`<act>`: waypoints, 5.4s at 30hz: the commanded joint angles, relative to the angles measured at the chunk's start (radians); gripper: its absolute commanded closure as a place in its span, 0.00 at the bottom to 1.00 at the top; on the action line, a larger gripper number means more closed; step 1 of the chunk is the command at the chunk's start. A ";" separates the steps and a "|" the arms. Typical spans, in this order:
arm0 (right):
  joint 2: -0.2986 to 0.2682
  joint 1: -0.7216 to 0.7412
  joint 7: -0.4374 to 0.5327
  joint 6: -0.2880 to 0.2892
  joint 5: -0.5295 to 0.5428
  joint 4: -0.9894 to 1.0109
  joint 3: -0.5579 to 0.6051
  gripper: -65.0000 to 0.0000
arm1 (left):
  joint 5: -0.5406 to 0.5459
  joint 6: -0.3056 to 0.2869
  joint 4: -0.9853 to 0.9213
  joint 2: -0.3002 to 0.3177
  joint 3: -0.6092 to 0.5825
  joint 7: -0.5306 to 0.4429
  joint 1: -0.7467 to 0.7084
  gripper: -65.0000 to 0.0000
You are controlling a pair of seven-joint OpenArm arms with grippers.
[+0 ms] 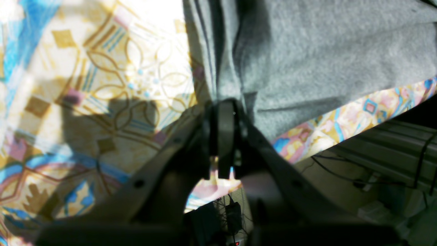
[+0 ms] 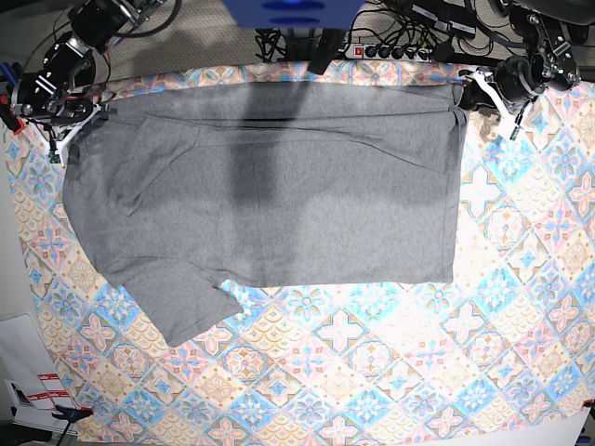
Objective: Fold the T-shirt properly
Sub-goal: 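Drag the held shirt edge with both grippers toward the robot base, then release the shirt and move both grippers to its opposite long edge, then pinch the opposite shirt edge with both grippers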
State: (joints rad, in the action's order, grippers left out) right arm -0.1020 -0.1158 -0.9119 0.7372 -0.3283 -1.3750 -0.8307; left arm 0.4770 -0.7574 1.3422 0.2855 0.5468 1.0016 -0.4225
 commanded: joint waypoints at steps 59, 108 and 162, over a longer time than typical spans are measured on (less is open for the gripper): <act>-0.018 0.178 -0.100 -0.039 -0.211 -0.258 0.161 0.68 | -0.215 0.059 0.089 -0.148 -0.098 0.395 0.486 0.68; -0.068 0.608 0.018 -0.039 -0.426 0.219 0.112 0.59 | -0.525 0.059 -0.916 -0.211 -0.196 -0.341 0.974 0.70; -0.387 0.759 0.982 -0.333 -0.426 1.264 0.161 0.33 | -0.516 0.059 -0.910 -0.144 -0.195 -0.339 0.893 0.71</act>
State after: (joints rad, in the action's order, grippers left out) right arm -0.4706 0.6155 0.0555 0.4065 -0.7589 -0.1009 -0.6708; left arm 0.0578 -0.7643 0.4366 0.1280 0.3557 0.5762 0.4805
